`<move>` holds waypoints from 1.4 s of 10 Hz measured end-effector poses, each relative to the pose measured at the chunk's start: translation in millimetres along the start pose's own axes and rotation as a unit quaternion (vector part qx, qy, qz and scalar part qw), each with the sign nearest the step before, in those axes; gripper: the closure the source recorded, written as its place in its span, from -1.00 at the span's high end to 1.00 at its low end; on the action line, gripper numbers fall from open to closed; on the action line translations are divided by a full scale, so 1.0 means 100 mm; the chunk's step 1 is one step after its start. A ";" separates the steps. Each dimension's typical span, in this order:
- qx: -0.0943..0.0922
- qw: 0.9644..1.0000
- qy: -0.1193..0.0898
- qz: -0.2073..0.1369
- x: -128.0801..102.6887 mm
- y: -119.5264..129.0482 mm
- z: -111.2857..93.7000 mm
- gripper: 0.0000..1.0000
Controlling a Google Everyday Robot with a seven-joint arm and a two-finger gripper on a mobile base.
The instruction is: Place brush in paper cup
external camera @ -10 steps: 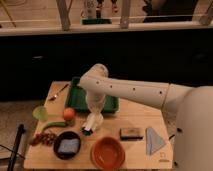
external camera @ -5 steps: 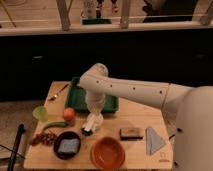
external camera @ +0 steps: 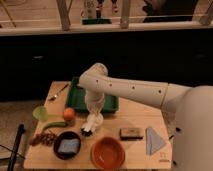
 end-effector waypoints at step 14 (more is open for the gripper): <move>0.002 1.000 -0.016 -0.024 -0.01 -0.01 0.06 0.60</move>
